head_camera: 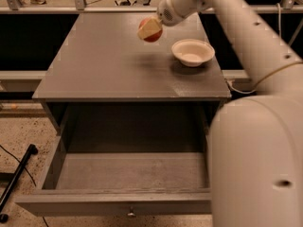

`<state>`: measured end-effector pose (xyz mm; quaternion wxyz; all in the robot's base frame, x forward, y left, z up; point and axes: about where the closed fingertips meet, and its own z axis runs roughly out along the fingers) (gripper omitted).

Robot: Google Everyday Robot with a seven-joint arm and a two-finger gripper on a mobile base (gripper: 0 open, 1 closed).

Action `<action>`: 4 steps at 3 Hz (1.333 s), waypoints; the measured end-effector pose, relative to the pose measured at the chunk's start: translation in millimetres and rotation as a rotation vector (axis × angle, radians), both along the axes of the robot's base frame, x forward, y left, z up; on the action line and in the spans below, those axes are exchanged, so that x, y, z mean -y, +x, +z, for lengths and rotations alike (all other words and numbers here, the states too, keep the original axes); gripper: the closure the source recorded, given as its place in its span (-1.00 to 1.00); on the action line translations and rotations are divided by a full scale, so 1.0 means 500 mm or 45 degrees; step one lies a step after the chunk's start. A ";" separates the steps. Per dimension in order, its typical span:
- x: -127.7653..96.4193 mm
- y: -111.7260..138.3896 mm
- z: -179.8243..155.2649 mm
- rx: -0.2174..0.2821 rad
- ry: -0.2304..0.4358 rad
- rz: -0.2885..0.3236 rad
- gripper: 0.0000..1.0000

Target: Place apple into top drawer

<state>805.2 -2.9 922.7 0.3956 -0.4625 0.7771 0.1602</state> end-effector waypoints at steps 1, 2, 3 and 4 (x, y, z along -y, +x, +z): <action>0.100 -0.173 0.063 0.079 0.080 0.045 1.00; 0.100 -0.173 0.063 0.079 0.080 0.045 1.00; 0.067 -0.258 0.030 0.058 0.029 0.138 1.00; 0.050 -0.358 -0.042 -0.007 -0.012 0.211 1.00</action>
Offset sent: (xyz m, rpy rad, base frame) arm -0.0527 -0.0187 0.0553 0.0644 -0.0994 0.0425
